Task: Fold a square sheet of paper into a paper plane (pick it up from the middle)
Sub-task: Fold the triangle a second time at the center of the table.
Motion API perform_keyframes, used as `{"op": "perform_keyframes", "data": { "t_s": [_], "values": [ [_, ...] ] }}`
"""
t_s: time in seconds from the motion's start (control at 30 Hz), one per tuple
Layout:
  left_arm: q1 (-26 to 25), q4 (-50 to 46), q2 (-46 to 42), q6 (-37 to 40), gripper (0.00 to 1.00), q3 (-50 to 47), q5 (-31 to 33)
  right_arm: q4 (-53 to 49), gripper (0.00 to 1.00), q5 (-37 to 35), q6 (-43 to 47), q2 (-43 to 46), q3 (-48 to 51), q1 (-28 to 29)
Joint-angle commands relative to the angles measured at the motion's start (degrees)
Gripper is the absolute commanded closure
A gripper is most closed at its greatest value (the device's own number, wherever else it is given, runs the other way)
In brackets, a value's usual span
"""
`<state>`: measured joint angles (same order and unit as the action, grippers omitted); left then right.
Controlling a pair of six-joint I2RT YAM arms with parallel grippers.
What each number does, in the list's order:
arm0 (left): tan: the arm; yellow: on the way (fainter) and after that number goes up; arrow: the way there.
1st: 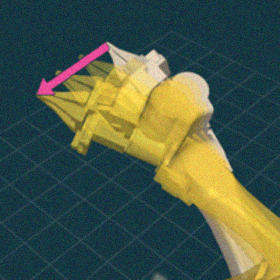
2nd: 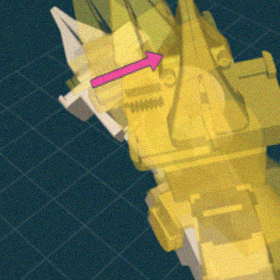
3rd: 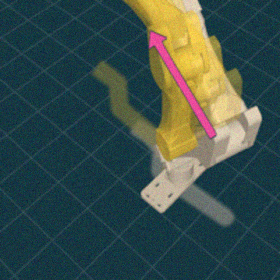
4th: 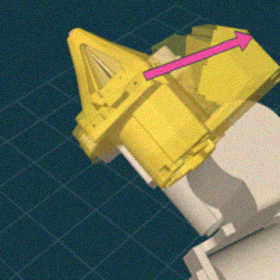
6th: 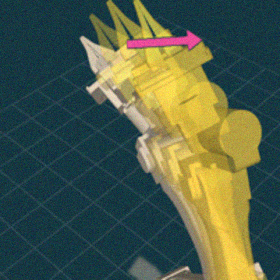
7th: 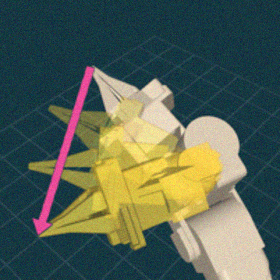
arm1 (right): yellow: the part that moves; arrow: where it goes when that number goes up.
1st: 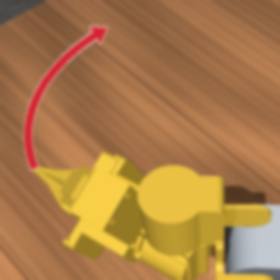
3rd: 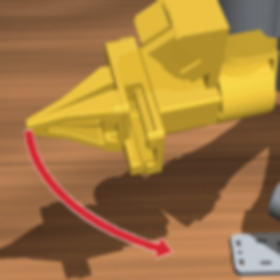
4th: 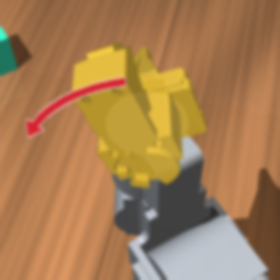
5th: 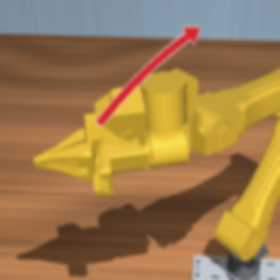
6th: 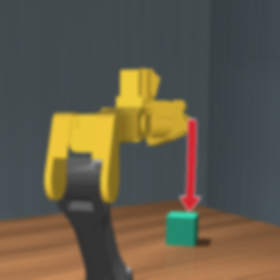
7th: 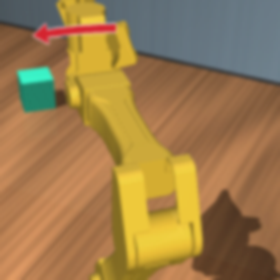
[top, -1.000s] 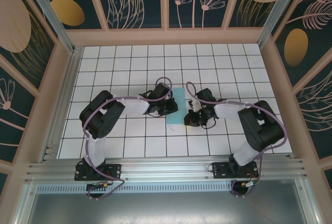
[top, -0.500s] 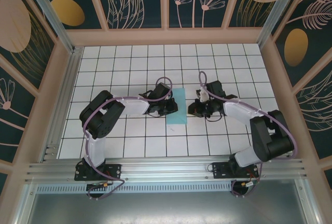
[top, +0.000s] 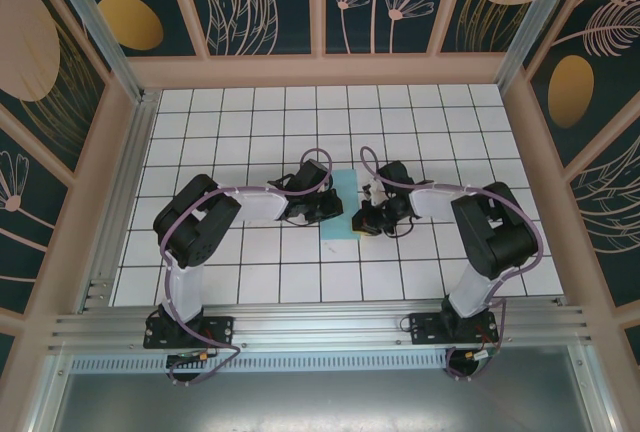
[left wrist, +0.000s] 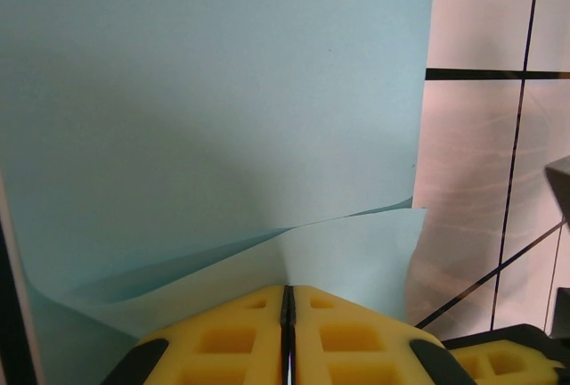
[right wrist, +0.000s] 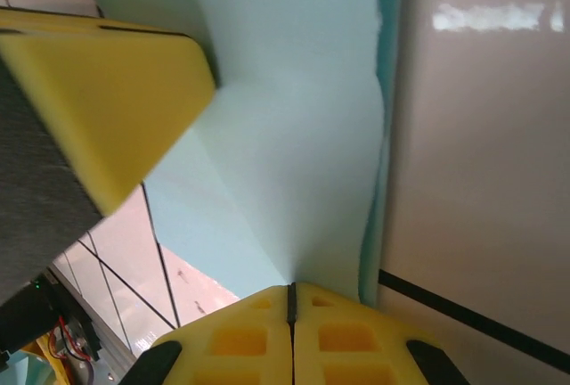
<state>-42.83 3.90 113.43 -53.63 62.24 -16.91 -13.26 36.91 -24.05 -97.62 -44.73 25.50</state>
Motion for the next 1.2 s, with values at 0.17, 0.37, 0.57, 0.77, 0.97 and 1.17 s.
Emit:
{"op": "perform_keyframes", "data": {
  "t_s": [0.17,0.37,0.57,0.77,0.97,1.17],
  "values": [
    [0.07,0.72,-4.49,0.2,0.8,-0.62,0.01,-0.81,0.92,-2.31,1.21,-2.3,2.02,-0.44],
    [-1.68,4.77,-5.3,-1.8,0.77,-3.23,-3.26,-1.33,0.92,-3.31,0.75,-2.48,1.58,-0.45],
    [-3.3,2.96,-3.01,-1.91,0.82,-2.56,-2.58,-1.94,0.93,-4.77,0.17,-3.07,1.66,-0.36],
    [-3.58,1.22,-0.49,-1.28,0.83,-2.21,-2.97,-3.08,0.93,-6.44,-0.08,-3.76,1.44,-0.27],
    [-3.64,-5.18,1.09,0.75,0.84,0.22,1.78,-4.55,0.93,-8.53,0.23,-3.89,1.31,0.0],
    [-3.42,-11.03,0.86,1.06,0.84,2.27,7.97,-6.08,0.92,-11.06,0.41,-4.29,1.06,0.35]
  ]
}}
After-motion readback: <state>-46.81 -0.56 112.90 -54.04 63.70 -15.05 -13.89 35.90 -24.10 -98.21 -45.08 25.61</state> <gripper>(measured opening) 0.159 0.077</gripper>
